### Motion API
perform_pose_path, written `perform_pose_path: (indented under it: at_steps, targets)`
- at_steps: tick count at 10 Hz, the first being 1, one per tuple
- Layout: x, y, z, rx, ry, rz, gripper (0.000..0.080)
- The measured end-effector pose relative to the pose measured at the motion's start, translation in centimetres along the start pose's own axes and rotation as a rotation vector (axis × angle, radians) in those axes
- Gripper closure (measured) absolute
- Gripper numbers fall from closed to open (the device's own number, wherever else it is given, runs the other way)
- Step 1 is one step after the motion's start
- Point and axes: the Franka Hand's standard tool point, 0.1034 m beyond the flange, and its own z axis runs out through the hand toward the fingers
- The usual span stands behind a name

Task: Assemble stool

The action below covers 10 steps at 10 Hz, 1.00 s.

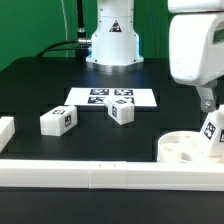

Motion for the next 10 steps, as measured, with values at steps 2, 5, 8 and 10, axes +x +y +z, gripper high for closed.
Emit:
perform_pose_path:
  at_steps: [2,5,8,10]
  targets:
    - [-0.2,0.2,0.2,-0.004,-0.018,-0.208,0.0150]
    - [-0.3,0.2,0.8,-0.018,-0.059,-0.520,0.0150]
    - [-0.4,0.0,1.4,-0.019,-0.094,-0.756,0.0150]
    - [-0.6,-0.1,1.9,-0.016,-0.117,-0.896,0.0150]
